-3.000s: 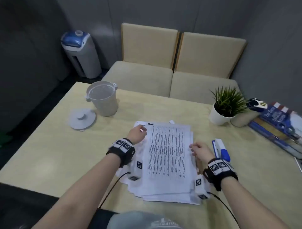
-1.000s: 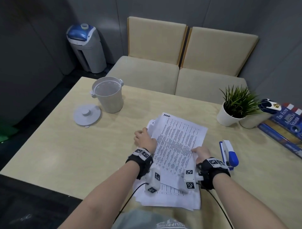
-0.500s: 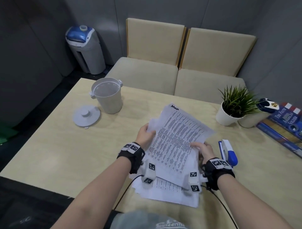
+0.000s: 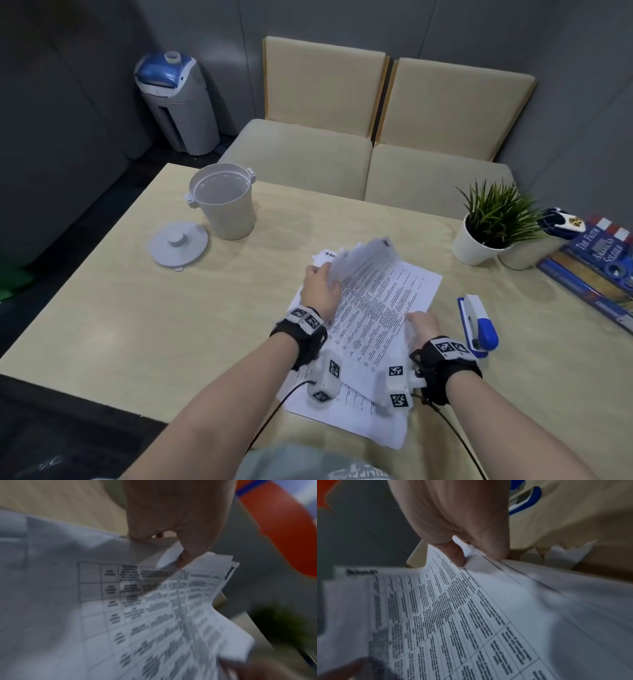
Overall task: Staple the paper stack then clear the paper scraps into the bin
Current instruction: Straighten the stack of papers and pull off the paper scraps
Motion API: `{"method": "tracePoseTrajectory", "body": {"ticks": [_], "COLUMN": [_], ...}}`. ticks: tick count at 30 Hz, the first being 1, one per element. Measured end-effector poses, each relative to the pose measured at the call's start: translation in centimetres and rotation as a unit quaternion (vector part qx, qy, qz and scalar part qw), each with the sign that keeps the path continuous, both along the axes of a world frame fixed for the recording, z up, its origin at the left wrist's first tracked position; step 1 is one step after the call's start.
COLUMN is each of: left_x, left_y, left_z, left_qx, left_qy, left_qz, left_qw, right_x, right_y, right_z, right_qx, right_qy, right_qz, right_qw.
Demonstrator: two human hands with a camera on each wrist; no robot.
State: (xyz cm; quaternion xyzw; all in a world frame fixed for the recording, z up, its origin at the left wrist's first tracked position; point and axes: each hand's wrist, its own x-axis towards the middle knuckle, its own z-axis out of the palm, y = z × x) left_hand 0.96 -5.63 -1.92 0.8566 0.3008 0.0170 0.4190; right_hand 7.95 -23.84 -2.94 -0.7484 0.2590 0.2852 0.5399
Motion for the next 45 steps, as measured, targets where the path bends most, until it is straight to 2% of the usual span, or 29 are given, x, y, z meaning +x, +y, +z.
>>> {"method": "tracePoseTrajectory", "body": {"ticks": [3,5,7,9,11,15,18,20,21,24,26,29,33,36,39,42,45], "left_x": [-1.2,-2.0,-2.1,-1.5,-0.6,0.0,0.6,1.3,1.1,-1.3,-2.0,-2.6,-2.9,-2.7,-2.6,-2.1,-1.5], "left_y": [-2.6,-3.3,-2.6,-1.3,-0.2,1.6,3.5,5.0,5.2,4.1,3.6,3.2,1.6,-0.9,-2.8,-2.5,-0.4], "left_z": [1.1,1.2,1.3,1.3,1.0,0.7,-1.5,-5.5,-5.2,1.5,2.7,4.0,7.4,10.2,12.3,14.3,15.6], "left_qx": [0.109,0.107,0.026,-0.065,-0.117,-0.157,-0.222,-0.258,-0.283,-0.344,-0.315,-0.193,-0.099,0.029,0.115,0.125,0.031], "left_qy": [-0.066,-0.105,-0.103,-0.069,-0.008,0.091,0.088,0.071,0.062,0.037,0.041,0.024,-0.088,-0.169,-0.256,-0.3,-0.302], "left_qz": [-0.063,-0.065,-0.005,0.059,0.1,0.196,0.176,0.171,0.163,0.108,0.093,0.092,0.053,-0.024,-0.103,-0.147,-0.152], "left_qw": [0.99,0.987,0.994,0.994,0.988,0.964,0.955,0.948,0.943,0.932,0.944,0.977,0.99,0.985,0.954,0.934,0.941], "right_x": [-0.1,0.0,0.1,0.6,2.2,-0.5,-0.7,-0.1,0.3,0.5,0.1,0.4,1.6,1.1,0.4,0.4,0.9], "right_y": [-0.4,-0.6,-0.7,-1.1,-2.2,-0.9,-1.2,-1.7,-2.0,-2.1,-1.6,-1.0,-1.4,-2.3,-2.3,-2.7,-3.1], "right_z": [-0.4,0.1,0.6,-0.1,-3.5,3.5,4.0,2.6,1.7,2.6,4.8,7.6,9.1,8.2,7.5,7.5,8.9], "right_qx": [0.012,0.005,-0.004,0.012,0.031,0.083,0.168,0.187,0.199,0.217,0.198,0.186,0.213,0.255,0.332,0.396,0.417], "right_qy": [0.01,0.006,0.003,0.001,0.007,0.049,0.016,-0.026,-0.034,-0.001,0.011,0.007,0.063,0.075,0.042,0.033,0.003], "right_qz": [-0.025,-0.018,-0.009,0.004,0.016,0.068,0.098,0.109,0.115,0.098,0.078,0.09,0.079,0.049,0.007,-0.028,-0.005], "right_qw": [1.0,1.0,1.0,1.0,0.999,0.993,0.981,0.976,0.973,0.971,0.977,0.978,0.972,0.963,0.942,0.917,0.909]}}
